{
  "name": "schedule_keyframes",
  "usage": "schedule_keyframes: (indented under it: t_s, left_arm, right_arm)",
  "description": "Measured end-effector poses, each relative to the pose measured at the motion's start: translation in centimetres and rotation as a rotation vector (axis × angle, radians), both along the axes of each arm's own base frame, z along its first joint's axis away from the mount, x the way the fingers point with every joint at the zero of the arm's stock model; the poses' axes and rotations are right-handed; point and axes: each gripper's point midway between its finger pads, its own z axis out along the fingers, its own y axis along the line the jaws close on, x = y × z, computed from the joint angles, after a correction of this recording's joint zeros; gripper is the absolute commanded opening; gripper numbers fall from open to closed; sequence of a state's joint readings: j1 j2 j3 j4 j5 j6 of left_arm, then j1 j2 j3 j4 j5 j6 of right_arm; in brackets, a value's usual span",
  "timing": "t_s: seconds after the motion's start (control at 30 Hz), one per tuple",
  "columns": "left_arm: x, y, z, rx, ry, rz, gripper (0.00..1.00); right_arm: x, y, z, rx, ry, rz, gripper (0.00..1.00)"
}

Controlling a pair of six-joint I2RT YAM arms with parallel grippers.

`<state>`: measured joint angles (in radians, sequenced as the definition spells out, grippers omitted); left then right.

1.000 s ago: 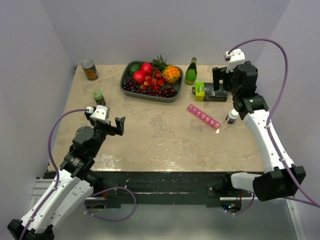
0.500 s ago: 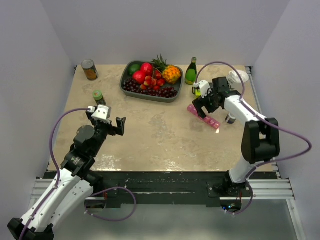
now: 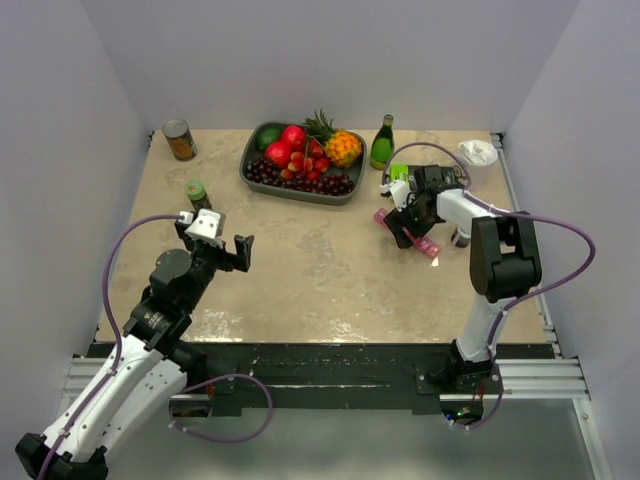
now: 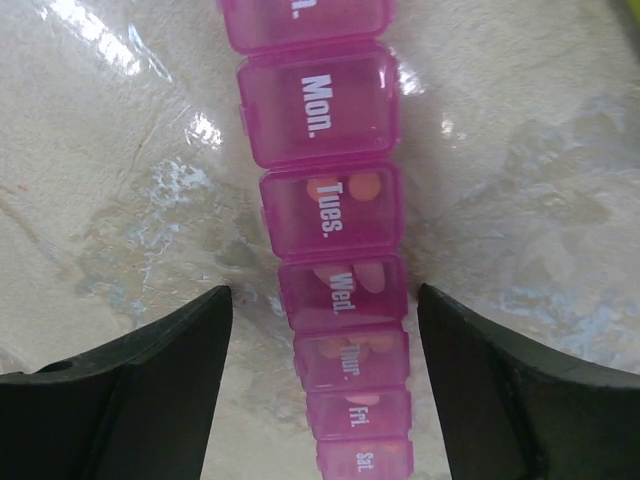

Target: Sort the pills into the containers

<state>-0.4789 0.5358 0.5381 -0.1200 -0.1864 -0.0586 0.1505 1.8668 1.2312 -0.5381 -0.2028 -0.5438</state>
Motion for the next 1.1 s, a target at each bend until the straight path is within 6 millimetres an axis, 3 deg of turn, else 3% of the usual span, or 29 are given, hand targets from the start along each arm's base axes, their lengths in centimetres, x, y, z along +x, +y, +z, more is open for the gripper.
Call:
schedule_keyframes:
  t_s: [0.13, 0.3, 0.5, 0.6, 0.87, 1.1]
  left_arm:
    - [0.0, 0.0, 0.0, 0.0, 0.001, -0.001, 0.98]
    - [0.0, -0.2, -0.1, 0.0, 0.002, -0.009, 0.99]
    - [-0.2, -0.8, -0.1, -0.003, 0.003, -0.048, 0.99]
    - [-0.5, -1.7, 0.0, 0.001, -0.005, -0.106, 0.99]
    - [-3.1, -6.2, -1.4, 0.041, -0.048, -0.431, 0.98]
    - [-5.6, -8.7, -3.3, 0.057, -0.091, -0.647, 0.97]
  right_arm:
    - [-0.4, 0.3, -0.5, 0.009, 0.019, 0.039, 0.65]
    - [-0.7, 0.5, -0.5, 0.019, 0.018, 0.091, 0.41]
    - [-2.5, 1.5, -0.6, 0.049, 0.023, 0.194, 0.28]
    - [-4.3, 2.8, -0.6, 0.052, 0.026, 0.284, 0.26]
    - [-12.7, 11.2, -0.5, 0.096, 0.082, 0.723, 0.24]
    - [-14.3, 12.5, -0.7, 0.086, 0.084, 0.837, 0.29]
